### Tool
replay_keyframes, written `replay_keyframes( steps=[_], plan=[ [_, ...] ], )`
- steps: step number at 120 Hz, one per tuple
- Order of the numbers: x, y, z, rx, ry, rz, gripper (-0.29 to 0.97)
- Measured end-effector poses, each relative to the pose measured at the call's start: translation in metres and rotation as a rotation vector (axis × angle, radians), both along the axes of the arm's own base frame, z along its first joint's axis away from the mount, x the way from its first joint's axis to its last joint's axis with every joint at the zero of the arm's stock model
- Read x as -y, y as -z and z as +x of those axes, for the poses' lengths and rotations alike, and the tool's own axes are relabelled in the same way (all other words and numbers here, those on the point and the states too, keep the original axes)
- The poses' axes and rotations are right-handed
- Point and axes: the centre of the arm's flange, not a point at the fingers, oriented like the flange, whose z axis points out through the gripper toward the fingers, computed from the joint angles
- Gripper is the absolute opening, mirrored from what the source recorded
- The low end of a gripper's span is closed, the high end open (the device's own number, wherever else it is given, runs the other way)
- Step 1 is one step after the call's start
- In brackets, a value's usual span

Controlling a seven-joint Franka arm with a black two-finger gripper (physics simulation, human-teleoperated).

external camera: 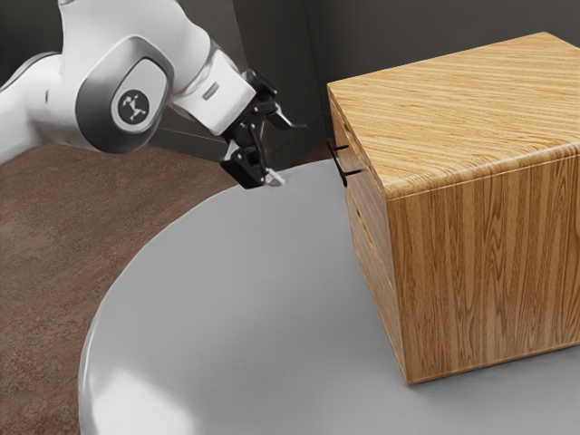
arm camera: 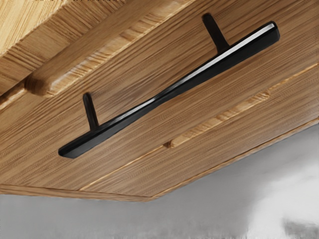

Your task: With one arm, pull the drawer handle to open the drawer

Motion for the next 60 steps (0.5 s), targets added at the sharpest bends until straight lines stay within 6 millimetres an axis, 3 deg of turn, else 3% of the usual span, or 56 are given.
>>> replay_keyframes(
  steps=[11, 22, 60],
  plan=[
    [0.007, -0.003, -0.003, 0.007, 0.014, -0.002, 0.68],
    [0.002, -0.004, -0.005, -0.008, -0.080, -0.062, 0.68],
    [-0.004, -0.018, -0.022, -0.188, -0.768, -0.482, 0.68]
  ],
)
